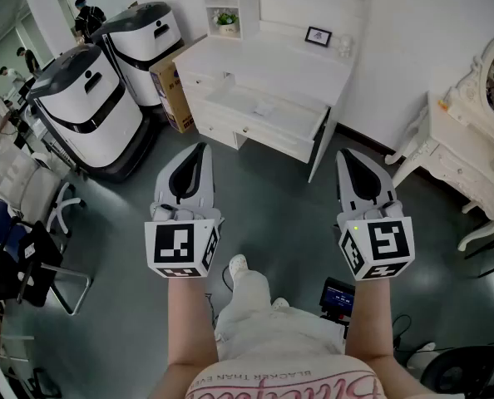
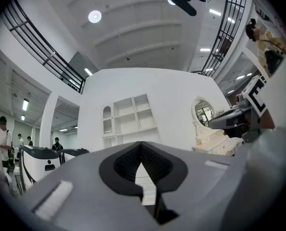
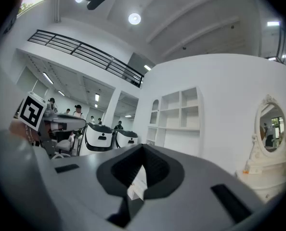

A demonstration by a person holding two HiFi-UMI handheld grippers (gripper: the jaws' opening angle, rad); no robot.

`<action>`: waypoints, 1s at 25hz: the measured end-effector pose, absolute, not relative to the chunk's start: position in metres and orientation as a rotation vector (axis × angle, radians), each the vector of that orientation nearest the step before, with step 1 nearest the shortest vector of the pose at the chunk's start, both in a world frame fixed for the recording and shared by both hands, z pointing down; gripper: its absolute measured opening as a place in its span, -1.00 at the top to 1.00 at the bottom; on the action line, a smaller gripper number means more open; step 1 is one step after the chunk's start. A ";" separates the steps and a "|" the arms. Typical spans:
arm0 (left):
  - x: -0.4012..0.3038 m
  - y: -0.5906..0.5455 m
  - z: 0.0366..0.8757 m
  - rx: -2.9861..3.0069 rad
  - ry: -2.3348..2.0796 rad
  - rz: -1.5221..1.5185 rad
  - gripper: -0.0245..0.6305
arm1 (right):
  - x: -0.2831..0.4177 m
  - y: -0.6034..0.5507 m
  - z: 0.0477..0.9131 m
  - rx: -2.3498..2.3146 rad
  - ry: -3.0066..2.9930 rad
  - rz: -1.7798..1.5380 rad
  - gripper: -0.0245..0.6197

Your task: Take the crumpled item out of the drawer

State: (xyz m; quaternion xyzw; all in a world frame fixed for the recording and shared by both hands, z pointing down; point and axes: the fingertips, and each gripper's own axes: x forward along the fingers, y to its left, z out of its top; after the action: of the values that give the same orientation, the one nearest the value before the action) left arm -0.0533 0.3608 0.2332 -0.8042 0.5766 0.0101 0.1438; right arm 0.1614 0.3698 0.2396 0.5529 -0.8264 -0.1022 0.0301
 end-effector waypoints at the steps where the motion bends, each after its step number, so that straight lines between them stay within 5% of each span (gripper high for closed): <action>1: -0.052 0.362 0.233 -2.316 1.659 0.028 0.91 | 0.163 0.370 0.241 1.705 -2.549 -0.309 0.90; 25: -0.059 0.235 0.240 -2.351 1.621 -0.028 0.91 | 0.149 0.252 0.246 1.718 -2.557 -0.273 0.90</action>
State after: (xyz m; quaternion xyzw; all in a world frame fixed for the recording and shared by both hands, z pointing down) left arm -0.0592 0.2348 0.2397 -0.8148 0.5618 -0.0097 0.1426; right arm 0.1486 0.2520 0.2460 0.5553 -0.8266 -0.0883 0.0248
